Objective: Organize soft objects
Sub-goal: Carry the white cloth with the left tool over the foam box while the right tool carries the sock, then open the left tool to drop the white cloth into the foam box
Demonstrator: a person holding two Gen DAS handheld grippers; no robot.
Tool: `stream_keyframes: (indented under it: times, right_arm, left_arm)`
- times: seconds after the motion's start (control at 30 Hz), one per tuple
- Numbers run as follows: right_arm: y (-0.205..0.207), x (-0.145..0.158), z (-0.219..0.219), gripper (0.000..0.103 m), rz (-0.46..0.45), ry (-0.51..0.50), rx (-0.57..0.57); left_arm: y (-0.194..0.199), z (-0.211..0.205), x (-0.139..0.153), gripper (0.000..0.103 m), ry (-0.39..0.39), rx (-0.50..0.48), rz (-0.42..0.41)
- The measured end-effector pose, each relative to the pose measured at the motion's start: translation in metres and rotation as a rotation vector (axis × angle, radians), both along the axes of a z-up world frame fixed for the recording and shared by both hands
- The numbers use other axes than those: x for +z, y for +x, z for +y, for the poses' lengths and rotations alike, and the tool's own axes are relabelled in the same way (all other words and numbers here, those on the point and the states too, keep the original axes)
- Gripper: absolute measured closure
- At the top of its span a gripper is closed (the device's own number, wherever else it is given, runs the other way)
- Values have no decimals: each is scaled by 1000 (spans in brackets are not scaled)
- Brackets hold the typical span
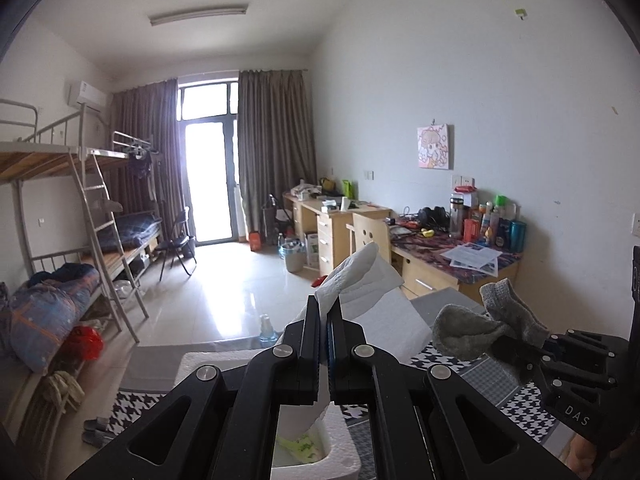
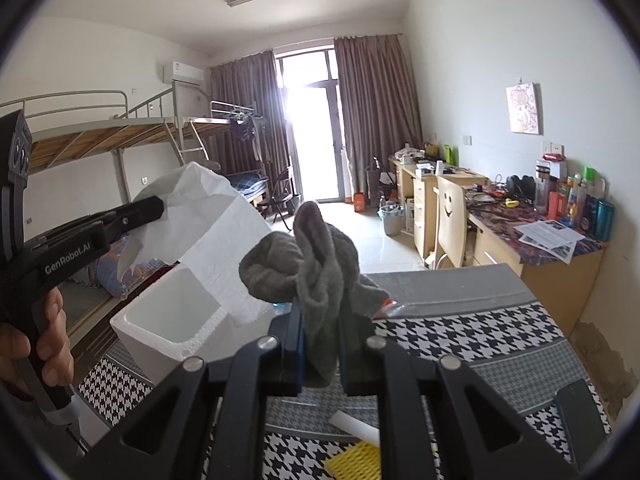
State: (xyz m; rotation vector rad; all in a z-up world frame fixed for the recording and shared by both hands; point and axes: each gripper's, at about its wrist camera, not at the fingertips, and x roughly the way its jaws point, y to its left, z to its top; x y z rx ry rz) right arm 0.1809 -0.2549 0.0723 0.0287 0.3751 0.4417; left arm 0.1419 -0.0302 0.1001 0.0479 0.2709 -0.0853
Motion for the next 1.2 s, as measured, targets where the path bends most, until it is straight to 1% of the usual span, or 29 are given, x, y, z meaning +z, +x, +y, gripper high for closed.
stream_keyframes:
  times: [0.37,0.8,0.93,1.07,1.2]
  right_arm:
    - [2,9,21,87,-28,-5,69]
    - [12,8,47,87,-14,-23,137]
    - [14,7,57,87,-15,-36,156]
    - [18,7,64,87,-12,-42,171]
    - [21,6,68,87,-5,-45,174]
  left_arm:
    - [-9,17,7,100,4,69,-34]
    - [0,36,-8,100,24,188,5]
    - [1,34,-13,100,37,193,15]
    - [5,41,-20,100,29,203,43]
    - [7,47,-24,100,26,225,53]
